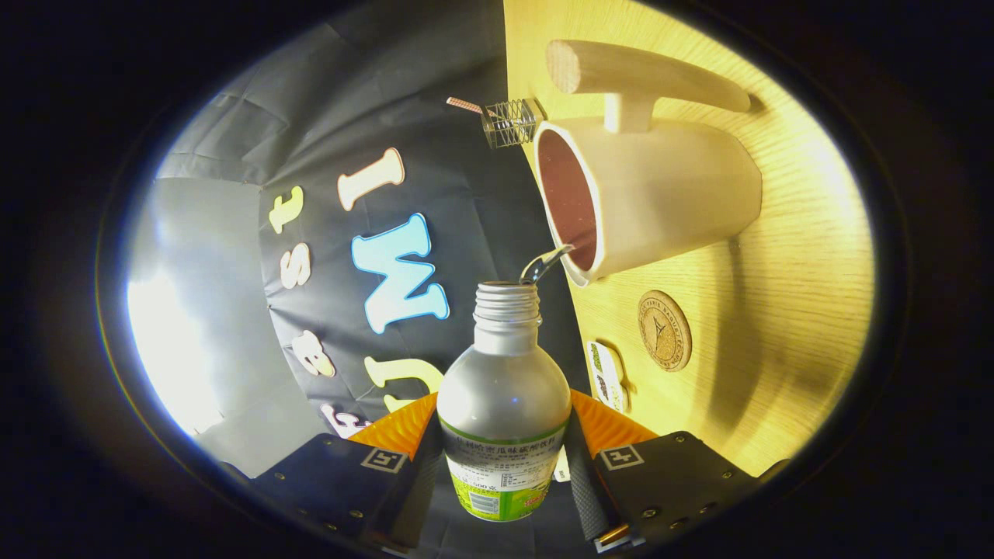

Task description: Take the bottle from table, then pour the juice into the cup, finally place the bottle on the coaster

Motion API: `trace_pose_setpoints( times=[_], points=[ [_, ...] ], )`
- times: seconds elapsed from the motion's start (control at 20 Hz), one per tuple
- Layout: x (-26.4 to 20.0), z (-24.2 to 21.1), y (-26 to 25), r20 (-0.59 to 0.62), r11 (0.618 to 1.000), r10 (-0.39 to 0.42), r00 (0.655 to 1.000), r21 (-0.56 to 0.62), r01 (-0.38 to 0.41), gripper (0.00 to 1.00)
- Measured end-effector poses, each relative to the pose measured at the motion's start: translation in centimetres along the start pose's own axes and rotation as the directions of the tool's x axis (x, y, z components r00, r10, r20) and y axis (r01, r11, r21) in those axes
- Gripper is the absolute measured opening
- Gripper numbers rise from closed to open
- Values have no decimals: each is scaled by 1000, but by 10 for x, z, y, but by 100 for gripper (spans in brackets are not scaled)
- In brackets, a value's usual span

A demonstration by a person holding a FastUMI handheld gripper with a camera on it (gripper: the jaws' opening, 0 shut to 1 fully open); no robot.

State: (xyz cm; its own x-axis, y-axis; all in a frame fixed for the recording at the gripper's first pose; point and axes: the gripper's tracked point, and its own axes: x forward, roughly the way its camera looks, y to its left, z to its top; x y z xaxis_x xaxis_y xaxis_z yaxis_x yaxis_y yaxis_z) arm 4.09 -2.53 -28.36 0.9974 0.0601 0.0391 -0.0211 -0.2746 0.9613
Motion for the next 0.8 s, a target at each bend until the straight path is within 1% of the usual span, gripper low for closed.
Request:
trace_pose_setpoints(
  times=[0.6,0.8],
  points=[
    [-1,3,4,15,999,15,1000,39,-15,74],
    [-1,6,6,29,997,14,999,79,-16,74]
  ],
)
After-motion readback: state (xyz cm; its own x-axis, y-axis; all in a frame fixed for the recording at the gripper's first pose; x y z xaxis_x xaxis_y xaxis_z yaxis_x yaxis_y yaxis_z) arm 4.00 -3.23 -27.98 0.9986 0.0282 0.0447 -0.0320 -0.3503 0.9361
